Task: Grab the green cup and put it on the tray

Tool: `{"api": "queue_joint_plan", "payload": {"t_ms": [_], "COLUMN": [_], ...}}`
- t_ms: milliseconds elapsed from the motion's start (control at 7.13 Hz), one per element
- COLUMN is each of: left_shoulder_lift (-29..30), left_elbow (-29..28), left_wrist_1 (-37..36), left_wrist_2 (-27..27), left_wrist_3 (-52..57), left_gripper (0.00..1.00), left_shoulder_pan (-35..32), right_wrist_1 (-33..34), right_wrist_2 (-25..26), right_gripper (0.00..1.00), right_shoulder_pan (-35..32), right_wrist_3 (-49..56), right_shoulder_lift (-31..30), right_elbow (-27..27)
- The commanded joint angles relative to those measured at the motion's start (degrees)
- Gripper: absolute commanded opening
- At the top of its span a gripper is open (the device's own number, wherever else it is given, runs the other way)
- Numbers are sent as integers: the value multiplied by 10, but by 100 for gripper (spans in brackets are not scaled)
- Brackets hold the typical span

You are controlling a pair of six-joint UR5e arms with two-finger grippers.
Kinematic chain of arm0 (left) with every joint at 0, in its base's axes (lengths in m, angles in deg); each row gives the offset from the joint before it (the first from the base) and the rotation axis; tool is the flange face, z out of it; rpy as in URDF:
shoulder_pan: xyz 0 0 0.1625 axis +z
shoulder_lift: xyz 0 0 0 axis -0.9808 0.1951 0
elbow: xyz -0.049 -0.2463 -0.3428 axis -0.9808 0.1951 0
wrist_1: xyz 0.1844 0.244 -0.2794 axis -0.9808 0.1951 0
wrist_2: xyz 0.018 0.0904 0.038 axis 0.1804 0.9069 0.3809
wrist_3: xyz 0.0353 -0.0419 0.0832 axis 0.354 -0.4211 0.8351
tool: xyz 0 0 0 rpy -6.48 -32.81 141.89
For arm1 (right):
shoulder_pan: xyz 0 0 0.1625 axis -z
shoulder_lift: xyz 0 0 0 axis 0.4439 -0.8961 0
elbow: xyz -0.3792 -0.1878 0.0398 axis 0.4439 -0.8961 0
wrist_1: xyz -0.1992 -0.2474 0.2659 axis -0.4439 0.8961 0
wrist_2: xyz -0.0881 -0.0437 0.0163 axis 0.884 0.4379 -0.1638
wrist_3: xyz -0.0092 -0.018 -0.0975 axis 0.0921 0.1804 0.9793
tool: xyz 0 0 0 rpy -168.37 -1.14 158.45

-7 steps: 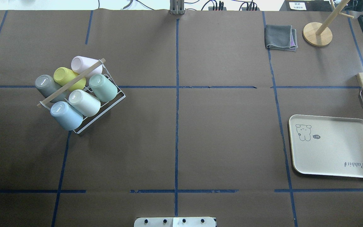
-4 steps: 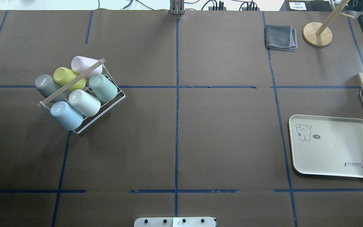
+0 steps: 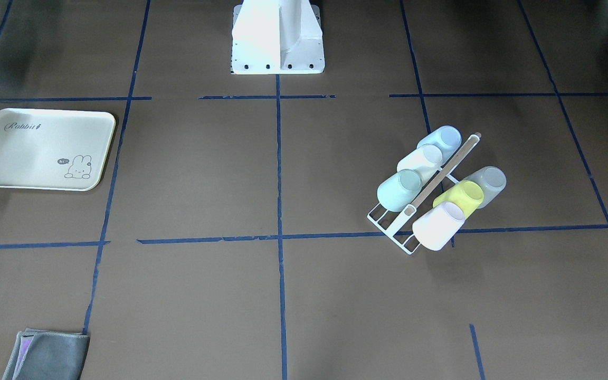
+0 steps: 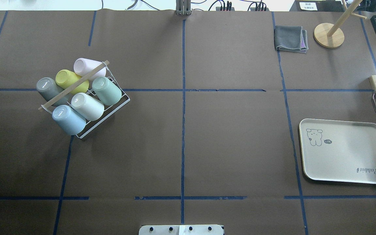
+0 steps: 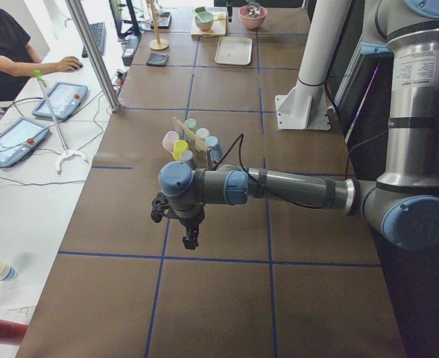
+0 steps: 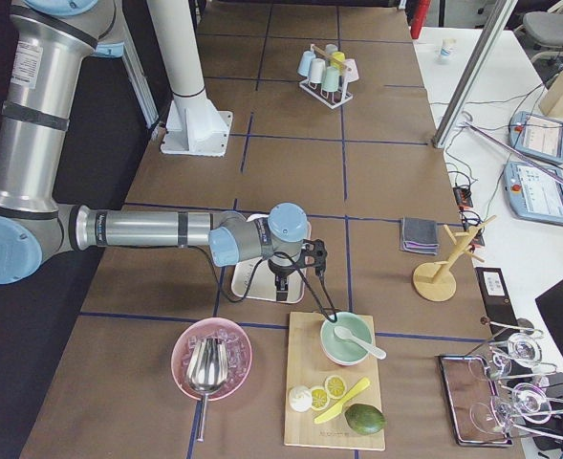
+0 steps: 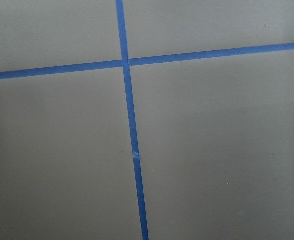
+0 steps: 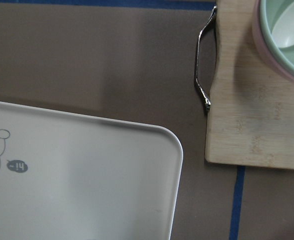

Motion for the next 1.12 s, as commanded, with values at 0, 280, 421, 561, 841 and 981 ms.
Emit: {"api": "queue_joint_plan", "payload": {"t_ms": [0, 280, 421, 561, 841, 981], "left_shoulder_lift": [-1, -1, -1, -1, -1, -1], "left_elbow": [-1, -1, 0, 0, -1, -1], "left_wrist_1": [23, 31, 31, 30, 31, 30], "left_wrist_2": [0, 0, -1, -1, 0, 0], "left_wrist_3": [1, -6, -6, -6, -6, -6], "left_gripper": [100, 100, 100, 100, 100, 100], "left_shoulder_pan": [1, 1, 1, 1, 1, 1], "right_wrist_1": [-113, -268, -320, -323, -325, -325], "right_wrist_2": [7, 22, 22, 23, 23, 23], "right_gripper": [97, 95, 93, 90, 80, 74], "right_shoulder_pan": [50, 85, 94, 116, 129, 129], "right_wrist_3": [-101, -213, -265, -275, -279, -279], "right_shoulder_lift": [-1, -1, -8, -11, -12, -12], "right_elbow": [-49, -133, -137, -142, -150, -150]}}
